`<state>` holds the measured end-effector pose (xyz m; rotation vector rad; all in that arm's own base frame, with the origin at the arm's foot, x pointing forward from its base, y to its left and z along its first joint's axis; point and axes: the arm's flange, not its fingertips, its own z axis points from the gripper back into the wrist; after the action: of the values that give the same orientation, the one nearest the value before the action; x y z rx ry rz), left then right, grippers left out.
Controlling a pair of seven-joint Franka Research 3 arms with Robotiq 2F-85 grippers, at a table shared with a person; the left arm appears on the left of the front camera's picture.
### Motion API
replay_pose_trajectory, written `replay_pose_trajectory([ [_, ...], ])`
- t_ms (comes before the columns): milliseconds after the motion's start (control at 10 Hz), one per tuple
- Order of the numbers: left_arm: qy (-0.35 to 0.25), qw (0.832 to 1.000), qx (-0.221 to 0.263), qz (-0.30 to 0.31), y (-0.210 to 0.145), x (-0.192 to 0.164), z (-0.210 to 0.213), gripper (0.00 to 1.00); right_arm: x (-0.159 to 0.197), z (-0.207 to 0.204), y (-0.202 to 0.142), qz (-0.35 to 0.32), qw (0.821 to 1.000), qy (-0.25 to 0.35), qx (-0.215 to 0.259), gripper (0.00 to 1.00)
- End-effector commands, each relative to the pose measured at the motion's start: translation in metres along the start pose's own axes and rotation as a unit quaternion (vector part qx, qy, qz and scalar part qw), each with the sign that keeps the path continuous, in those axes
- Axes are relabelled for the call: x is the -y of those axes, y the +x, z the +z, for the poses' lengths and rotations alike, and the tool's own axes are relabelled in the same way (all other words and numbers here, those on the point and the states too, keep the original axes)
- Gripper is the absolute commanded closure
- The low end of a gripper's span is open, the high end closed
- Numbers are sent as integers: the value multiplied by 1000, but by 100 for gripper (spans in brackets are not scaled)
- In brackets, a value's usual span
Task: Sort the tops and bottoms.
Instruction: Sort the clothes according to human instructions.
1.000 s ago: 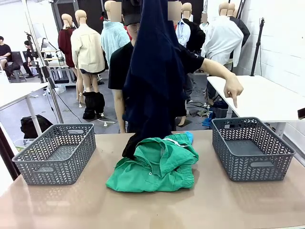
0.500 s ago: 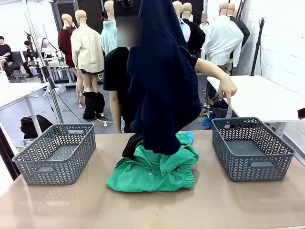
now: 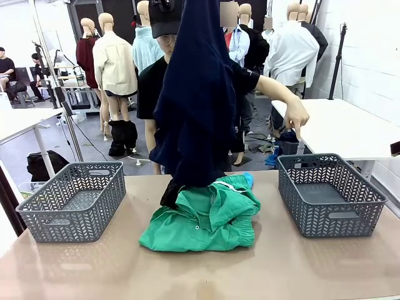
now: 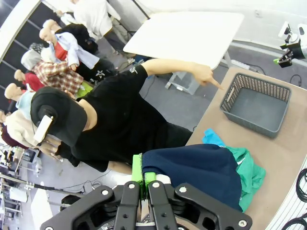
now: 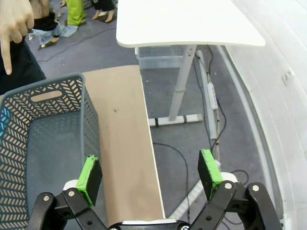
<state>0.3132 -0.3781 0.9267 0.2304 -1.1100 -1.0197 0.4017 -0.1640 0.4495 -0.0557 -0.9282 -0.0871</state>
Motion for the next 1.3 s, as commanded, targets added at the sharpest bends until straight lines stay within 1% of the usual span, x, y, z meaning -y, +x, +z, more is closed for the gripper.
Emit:
replay_pose_trajectory([
  [0, 4, 1000, 1, 1, -1, -3, 4, 100, -1, 2, 1, 2, 1000, -2, -2, 0],
  [200, 0, 1000, 0, 0, 0, 0, 0, 100, -1, 2, 1, 2, 1000, -2, -2, 0],
  [300, 20, 999, 24, 11, 29, 12, -26, 100, -1, 2, 1, 2, 1000, -2, -2, 0],
  [400, 2, 998, 69, 5, 63, 29, -50, 100, -1, 2, 1, 2, 1000, -2, -2, 0],
  [500, 1, 994, 105, -1, 97, 49, -73, 100, -1, 2, 1, 2, 1000, -2, -2, 0],
  [600, -3, 993, 119, -7, 129, 68, -102, 100, -1, 2, 1, 2, 1000, -2, -2, 0],
  [700, -20, 991, 133, -3, 150, 83, -125, 100, -1, 2, 1, 2, 1000, -2, -2, 0],
  [800, -9, 989, 147, -3, 178, 100, -156, 100, -1, 2, 1, 2, 1000, -2, -2, 0],
  [900, -18, 985, 171, 0, 200, 115, -178, 100, -1, 2, 1, 2, 1000, -2, -2, 0],
  [1100, 13, 975, 222, 18, 236, 128, -215, 100, -1, 2, 1, 2, 1000, -2, -2, 0],
  [1200, 44, 970, 237, 12, 255, 132, -232, 100, -1, 2, 1, 2, 1000, -2, -2, 0],
])
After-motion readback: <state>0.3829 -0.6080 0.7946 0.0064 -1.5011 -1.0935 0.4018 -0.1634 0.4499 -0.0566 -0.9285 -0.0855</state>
